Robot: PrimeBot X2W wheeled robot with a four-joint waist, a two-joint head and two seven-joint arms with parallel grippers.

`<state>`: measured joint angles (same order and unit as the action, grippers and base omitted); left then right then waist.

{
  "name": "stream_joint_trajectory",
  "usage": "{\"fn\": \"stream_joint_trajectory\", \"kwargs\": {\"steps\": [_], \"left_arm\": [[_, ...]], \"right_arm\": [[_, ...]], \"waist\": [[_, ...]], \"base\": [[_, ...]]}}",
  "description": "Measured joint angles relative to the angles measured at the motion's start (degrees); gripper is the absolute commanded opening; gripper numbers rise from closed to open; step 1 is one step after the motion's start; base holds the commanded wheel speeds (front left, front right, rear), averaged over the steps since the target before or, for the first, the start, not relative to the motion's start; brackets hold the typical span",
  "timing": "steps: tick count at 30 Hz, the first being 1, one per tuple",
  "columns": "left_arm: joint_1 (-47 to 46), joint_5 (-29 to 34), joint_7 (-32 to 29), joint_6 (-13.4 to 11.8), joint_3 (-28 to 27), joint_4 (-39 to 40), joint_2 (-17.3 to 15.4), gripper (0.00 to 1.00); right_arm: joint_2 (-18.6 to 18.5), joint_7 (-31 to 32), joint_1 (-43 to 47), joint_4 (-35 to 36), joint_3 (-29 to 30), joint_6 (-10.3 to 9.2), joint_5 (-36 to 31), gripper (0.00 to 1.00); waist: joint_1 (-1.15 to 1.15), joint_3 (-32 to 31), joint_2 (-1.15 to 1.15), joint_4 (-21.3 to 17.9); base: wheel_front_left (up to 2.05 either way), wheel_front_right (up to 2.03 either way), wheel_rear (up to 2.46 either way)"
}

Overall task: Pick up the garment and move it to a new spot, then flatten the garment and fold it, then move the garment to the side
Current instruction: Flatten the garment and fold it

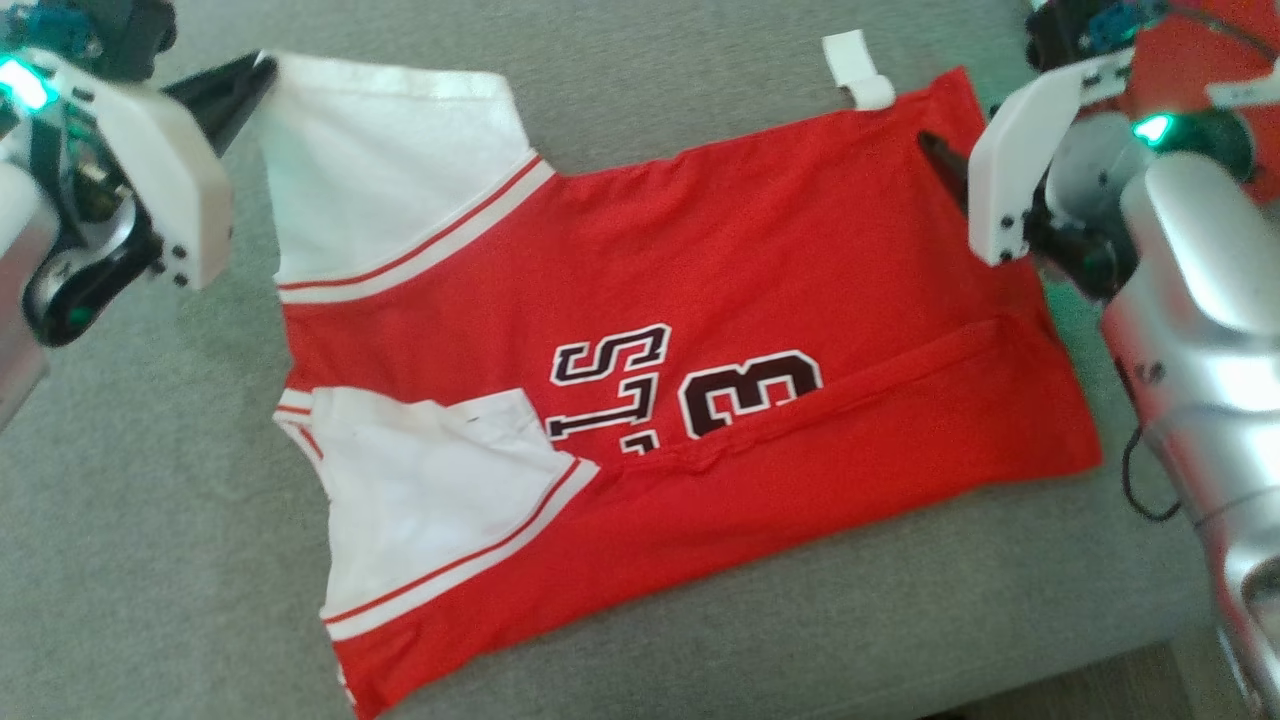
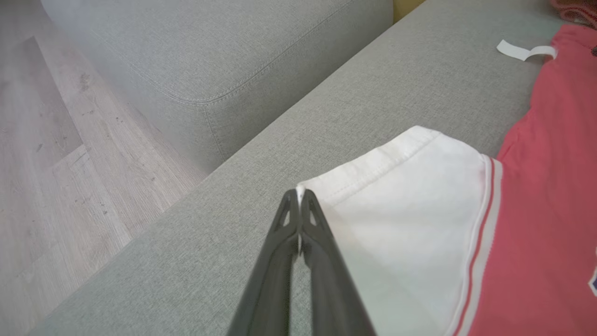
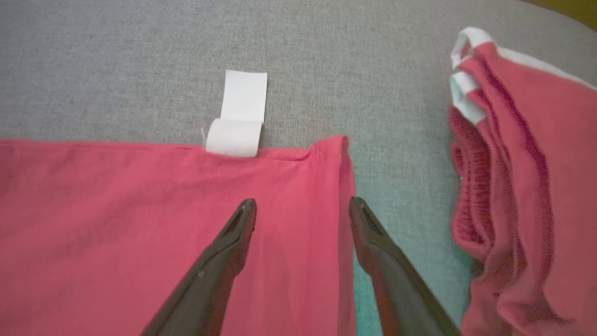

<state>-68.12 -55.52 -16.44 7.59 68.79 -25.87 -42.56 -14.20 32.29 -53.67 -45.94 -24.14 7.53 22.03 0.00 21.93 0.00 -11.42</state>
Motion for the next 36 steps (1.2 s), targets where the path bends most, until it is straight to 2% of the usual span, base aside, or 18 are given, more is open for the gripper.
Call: {"fn": "stream_joint_trajectory", "kwargs": {"steps": [7,14,15,16,17,19,20,26,32,36], "left_arm": [[-2.92,-0.64,3.45,0.0,3.77,-1.42,1.83,0.0],[-4.59,-1.79,4.76,0.0,5.66,-2.07,2.14,0.0],[-4.73,-2.11,4.93,0.0,5.77,-2.11,2.16,0.0],[-4.85,-2.29,4.97,0.0,5.94,-2.21,2.16,0.0],[-4.92,-2.47,5.02,0.0,6.12,-2.31,2.16,0.0],[-5.01,-2.46,5.46,0.0,6.49,-2.48,2.2,0.0],[-5.1,-2.45,5.53,0.0,6.65,-2.54,2.21,0.0],[-5.88,-0.58,8.02,0.0,7.01,-2.69,2.2,0.0],[-8.26,3.68,15.68,0.01,7.2,-4.58,2.22,0.0],[-9.54,3.65,19.16,0.01,7.16,-6.26,2.46,0.0]], "right_arm": [[0.83,-2.0,-5.58,-7.1,-0.09,0.0,-1.78,1.0],[1.43,-4.57,-8.09,-12.24,-0.01,0.0,-1.94,1.0],[1.44,-5.08,-8.31,-12.7,-0.03,0.01,-2.03,0.89],[1.44,-5.65,-8.54,-13.32,-0.04,0.01,-2.34,0.65],[1.44,-6.25,-8.82,-13.9,-0.04,0.01,-2.66,0.65],[1.44,-7.35,-9.42,-14.89,-0.1,0.01,-2.93,0.1],[1.44,-8.11,-9.62,-15.27,-0.12,0.01,-3.09,0.0],[1.41,-11.55,-10.84,-17.19,0.63,0.01,-3.12,0.0],[0.59,-16.27,-11.65,-17.61,4.47,0.01,1.8,0.0],[-1.16,-18.22,-11.51,-16.05,5.31,0.01,5.37,0.0]], "waist": [[0.0,1.32,0.0,2.58],[0.0,2.16,0.0,3.52],[0.0,2.26,0.0,3.55],[0.0,2.36,0.0,3.55],[0.0,2.44,0.0,3.53],[0.0,2.5,0.0,3.51],[0.0,2.49,0.0,3.48],[0.0,2.24,0.0,3.45],[0.0,1.71,0.0,4.22],[0.0,0.79,0.0,4.91]], "base": [[0.0,0.0,0.0],[0.0,0.0,0.0],[0.0,0.0,0.0],[0.0,0.0,0.0],[0.0,0.0,0.0],[0.0,0.0,0.0],[0.0,0.0,0.0],[0.0,0.0,0.0],[0.0,0.0,0.0],[0.0,0.0,0.0]]}}
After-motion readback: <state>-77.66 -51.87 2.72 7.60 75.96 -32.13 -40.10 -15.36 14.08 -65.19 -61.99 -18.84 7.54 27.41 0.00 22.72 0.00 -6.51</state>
